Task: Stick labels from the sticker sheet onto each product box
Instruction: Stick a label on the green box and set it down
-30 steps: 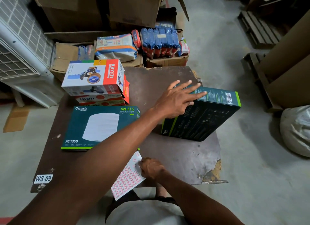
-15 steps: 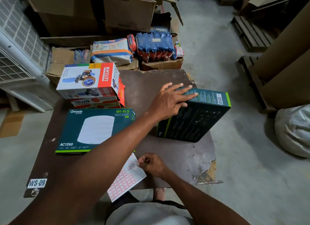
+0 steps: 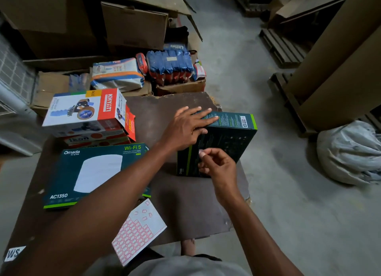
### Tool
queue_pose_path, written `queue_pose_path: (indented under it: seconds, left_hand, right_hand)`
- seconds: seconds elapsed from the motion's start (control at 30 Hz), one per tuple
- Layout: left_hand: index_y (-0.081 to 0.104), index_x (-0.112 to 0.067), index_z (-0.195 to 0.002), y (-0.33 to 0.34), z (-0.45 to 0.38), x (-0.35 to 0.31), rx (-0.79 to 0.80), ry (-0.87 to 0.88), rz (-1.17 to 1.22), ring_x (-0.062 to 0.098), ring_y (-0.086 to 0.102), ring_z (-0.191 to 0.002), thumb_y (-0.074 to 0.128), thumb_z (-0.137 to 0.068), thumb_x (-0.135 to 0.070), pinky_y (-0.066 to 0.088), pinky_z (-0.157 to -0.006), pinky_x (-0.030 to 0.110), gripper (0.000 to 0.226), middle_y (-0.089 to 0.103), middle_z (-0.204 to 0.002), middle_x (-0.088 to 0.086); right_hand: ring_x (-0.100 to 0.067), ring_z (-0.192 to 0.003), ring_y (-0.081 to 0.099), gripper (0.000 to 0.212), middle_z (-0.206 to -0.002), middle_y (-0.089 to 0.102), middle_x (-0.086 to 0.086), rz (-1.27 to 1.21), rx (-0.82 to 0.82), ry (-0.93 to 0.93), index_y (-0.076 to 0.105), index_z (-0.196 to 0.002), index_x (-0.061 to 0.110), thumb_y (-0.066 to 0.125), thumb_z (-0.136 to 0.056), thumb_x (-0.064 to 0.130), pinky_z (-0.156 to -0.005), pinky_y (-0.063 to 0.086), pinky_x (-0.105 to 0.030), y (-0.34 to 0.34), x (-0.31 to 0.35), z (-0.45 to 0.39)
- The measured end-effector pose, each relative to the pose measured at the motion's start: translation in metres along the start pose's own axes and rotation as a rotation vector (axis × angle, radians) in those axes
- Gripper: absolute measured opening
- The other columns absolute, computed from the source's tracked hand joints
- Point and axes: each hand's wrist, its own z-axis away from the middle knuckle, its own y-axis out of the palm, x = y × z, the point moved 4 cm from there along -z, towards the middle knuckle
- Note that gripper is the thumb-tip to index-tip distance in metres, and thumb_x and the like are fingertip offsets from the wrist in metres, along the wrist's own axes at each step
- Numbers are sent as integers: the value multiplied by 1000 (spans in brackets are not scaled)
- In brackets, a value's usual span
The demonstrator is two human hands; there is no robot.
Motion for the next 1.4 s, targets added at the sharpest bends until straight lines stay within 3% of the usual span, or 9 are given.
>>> queue_pose_path:
  seconds: [0.13,0.27,0.37,0.8,0.93,1.07,1.13,1.23,1.4]
  left_hand:
    - [41,-49,-147,1,1,-1,-1,-9,5,16,34,-147,59,-97,-33,21,-119,46,55,38,-158,-14]
    - [41,-49,-147,1,3,-1,-6,-5,-4,17,35,-146,59,-97,-32,23,-119,48,56,38,-159,-14]
    - [42,-49,-147,1,5,-2,-11,-5,0,17,36,-146,60,-96,-32,24,-119,48,56,39,-158,-14]
    - [42,-48,-147,0,8,-5,-18,-3,-10,17,35,-147,60,-97,-33,23,-119,47,56,39,-158,-13]
    - [42,-48,-147,0,10,-6,-15,-6,-11,17,34,-148,60,-97,-33,21,-120,46,56,38,-159,-13]
    - [41,-49,-148,2,10,-6,1,-12,-18,16,31,-149,58,-98,-34,20,-120,46,55,36,-160,-14]
    - [41,-49,-148,1,10,-5,-4,-10,-21,16,31,-149,57,-98,-34,20,-120,47,54,35,-160,-14]
    - [41,-48,-148,1,10,-5,-7,-10,-21,16,31,-149,57,-99,-34,20,-120,46,54,36,-160,-14]
    - [40,-49,-148,0,8,-4,0,-14,-15,16,31,-149,57,-99,-34,20,-120,46,54,35,-160,-14]
  right_hand:
    - [-19,-69,63,7,-82,71,-7,-65,-124,-87,70,-94,8,76,-90,8,-65,54,-31,-13,26,-13]
    - [-20,-66,66,34,-81,74,-10,-119,-210,-115,54,-108,9,79,-87,7,-62,58,-32,-17,43,-21]
    - [-20,-60,66,44,-85,77,-13,-158,-264,-91,42,-105,15,80,-85,4,-58,57,-31,-18,47,-28]
    - [-19,-53,66,43,-86,77,-15,-25,-377,-87,43,-97,15,82,-83,9,-48,55,-29,-17,49,-42]
    - [-20,-54,68,42,-82,76,-8,96,-422,-58,45,-93,17,86,-80,17,-49,56,-30,-21,49,-45]
    - [-20,-66,72,47,-75,71,1,352,-493,-49,45,-74,26,89,-67,41,-65,62,-47,-32,49,-54]
    - [-12,-66,68,45,-70,68,3,453,-479,-113,49,-72,23,86,-68,47,-65,61,-50,-35,50,-54]
    - [-8,-58,59,30,-64,63,8,656,-434,-359,61,-79,26,81,-80,48,-58,58,-45,-32,54,-47]
    - [-13,-71,69,12,-85,75,5,960,-345,-703,72,-97,29,74,-91,39,-54,58,-38,-30,60,-46]
